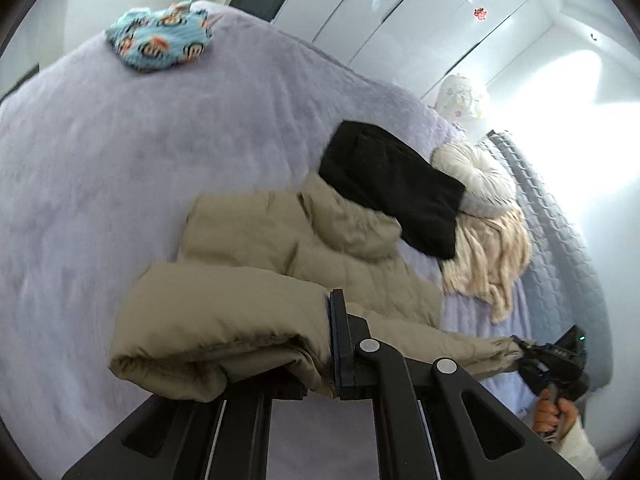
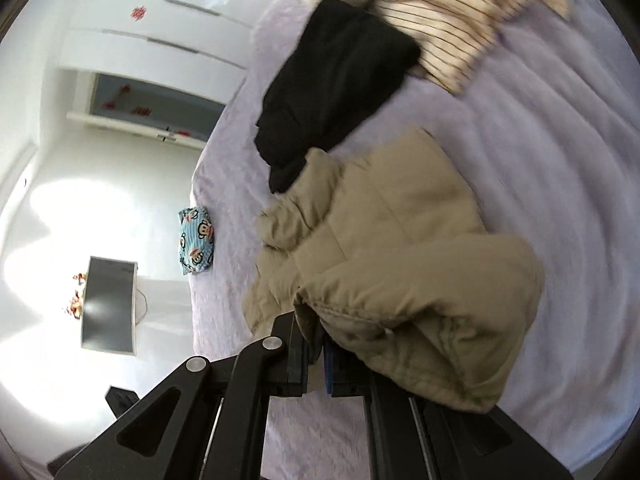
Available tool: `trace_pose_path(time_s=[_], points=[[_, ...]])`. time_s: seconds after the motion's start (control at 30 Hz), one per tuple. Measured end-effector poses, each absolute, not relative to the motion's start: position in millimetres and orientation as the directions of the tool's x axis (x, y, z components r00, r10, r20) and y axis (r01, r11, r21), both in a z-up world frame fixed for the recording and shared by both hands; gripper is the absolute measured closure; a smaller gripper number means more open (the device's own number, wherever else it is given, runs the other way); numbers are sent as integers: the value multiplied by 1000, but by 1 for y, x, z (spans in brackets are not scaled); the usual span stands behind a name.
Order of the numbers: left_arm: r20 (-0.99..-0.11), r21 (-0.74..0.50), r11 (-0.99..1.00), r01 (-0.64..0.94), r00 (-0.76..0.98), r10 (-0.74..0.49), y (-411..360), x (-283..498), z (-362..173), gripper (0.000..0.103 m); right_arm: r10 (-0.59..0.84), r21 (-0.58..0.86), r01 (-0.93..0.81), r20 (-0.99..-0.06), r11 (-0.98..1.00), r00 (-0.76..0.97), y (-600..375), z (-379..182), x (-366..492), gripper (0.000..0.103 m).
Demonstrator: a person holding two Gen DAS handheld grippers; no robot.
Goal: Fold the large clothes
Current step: 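Lift the held hem and fold it over toward the collar with both tools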
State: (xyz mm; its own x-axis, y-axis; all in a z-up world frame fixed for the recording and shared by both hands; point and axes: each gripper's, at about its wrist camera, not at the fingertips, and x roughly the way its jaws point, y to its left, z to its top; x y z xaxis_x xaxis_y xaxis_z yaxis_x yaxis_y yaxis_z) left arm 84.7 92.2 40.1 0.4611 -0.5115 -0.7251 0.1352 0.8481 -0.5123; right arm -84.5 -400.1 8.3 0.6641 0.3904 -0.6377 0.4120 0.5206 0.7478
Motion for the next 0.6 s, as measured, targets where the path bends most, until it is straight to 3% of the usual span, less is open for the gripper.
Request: trace_pose_path(time_s=[0.2,0.6], points=[[-771,-435,895,96,474,-425,66,149,18,94,430,714,390,-676,581,599,-425,-15,-5,97],[-865,-295,953,63,406,-295,37,242,-92,93,395,629,470,-767,619,507,-433,-115,97,97]])
